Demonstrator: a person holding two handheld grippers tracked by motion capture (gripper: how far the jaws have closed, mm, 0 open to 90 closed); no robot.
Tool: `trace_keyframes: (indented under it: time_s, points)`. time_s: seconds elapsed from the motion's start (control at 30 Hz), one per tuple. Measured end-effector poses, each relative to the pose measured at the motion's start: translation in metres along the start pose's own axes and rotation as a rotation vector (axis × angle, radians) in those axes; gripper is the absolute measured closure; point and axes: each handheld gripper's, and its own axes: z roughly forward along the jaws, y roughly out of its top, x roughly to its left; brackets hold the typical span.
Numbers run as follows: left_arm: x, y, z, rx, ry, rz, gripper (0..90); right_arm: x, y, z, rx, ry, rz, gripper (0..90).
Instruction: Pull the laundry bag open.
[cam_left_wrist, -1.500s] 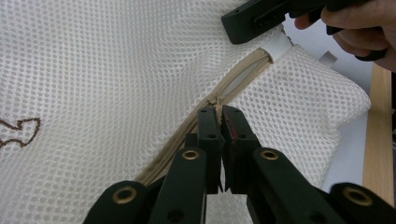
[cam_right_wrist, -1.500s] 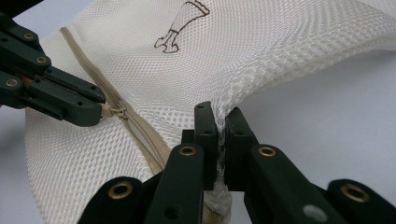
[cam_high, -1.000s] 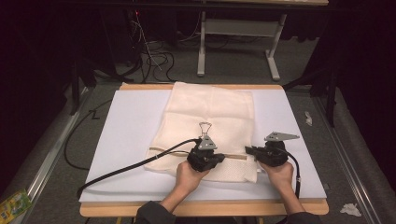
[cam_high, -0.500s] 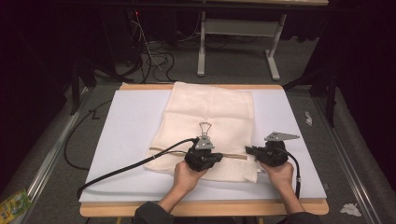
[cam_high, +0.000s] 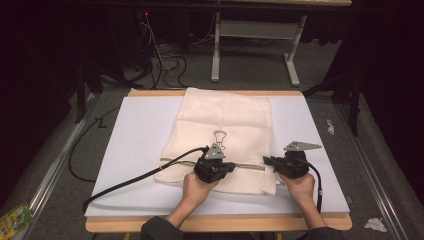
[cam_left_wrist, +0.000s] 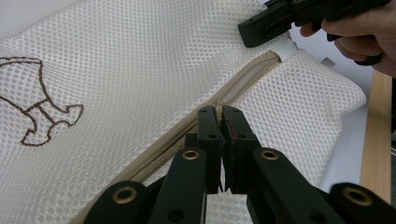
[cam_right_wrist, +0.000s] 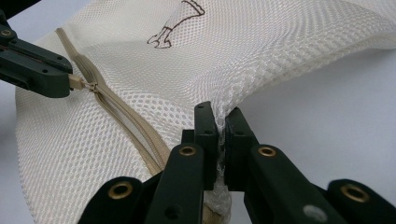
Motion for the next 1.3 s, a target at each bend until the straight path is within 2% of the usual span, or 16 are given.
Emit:
trace_keyframes:
  time_s: [0.77,0.83,1.3]
  points:
    - [0.008,-0.008,-0.016,-0.012,0.025,-0.017,87.1,-0.004,0.003,0.001,0.015,-0.020,0.011,87.7]
    - [0.008,-0.008,-0.018,-0.015,0.032,-0.016,87.1,-0.004,0.004,0.002,0.014,-0.025,0.000,87.7]
    - [0.014,-0.012,-0.026,-0.027,0.046,-0.031,87.1,-0.004,0.006,0.006,0.020,-0.030,0.002,87.7]
